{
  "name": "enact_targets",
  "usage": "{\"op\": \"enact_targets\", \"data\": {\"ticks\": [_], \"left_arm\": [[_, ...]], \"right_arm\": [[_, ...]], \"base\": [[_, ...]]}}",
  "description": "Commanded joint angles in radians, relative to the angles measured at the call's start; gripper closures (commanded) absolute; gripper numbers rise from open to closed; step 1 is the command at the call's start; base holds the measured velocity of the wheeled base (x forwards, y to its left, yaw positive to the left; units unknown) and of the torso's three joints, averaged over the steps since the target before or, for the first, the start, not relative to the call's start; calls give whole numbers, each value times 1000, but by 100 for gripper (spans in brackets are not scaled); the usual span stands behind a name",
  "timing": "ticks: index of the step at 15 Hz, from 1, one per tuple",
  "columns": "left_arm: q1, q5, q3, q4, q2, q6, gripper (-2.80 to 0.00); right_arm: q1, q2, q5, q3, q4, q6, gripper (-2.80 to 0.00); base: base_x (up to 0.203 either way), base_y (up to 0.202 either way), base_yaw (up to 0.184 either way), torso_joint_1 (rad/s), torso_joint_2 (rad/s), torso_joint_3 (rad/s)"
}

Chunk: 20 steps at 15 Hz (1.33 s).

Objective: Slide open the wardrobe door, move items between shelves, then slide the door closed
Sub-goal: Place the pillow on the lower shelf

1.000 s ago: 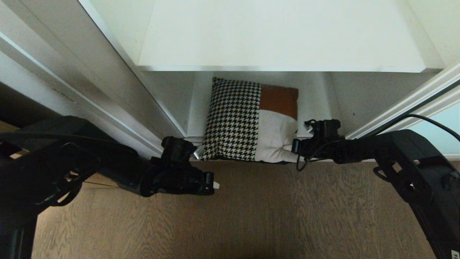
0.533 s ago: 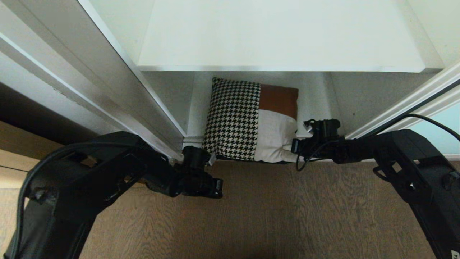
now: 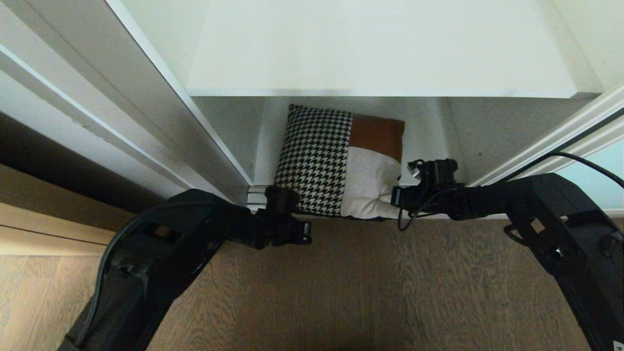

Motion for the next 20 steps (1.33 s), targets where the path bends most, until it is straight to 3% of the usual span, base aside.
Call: {"op": "enact_targets", "data": {"ticks": [1,5,8,10,14,16,20], "left_arm": [[-7,9,-78,0,60,-3,0],[-27,17,-158,-15,101,2,0],[-27,26,-158,-120,123,2,0],[-27,97,-158,-212,125,12,0],[-50,185,-158,-391,141,83,0],[-64,192,-158,-419,172,136,0],[-70,194,-158,-444,193,159,0]], "right_arm": [[4,-11,3,-2,2,1,0],[4,-18,-7,-7,12,1,0],[0,-31,-23,-5,11,0,0],[-2,-49,-25,-5,13,-1,0],[-4,-60,-23,2,17,1,0],[-4,-54,-23,-1,17,1,0],[-17,-51,-25,-4,15,1,0]], "base": [[0,0,0,0,0,0],[0,0,0,0,0,0],[0,0,0,0,0,0],[0,0,0,0,0,0],[0,0,0,0,0,0],[0,0,0,0,0,0],[0,0,0,0,0,0]]}}
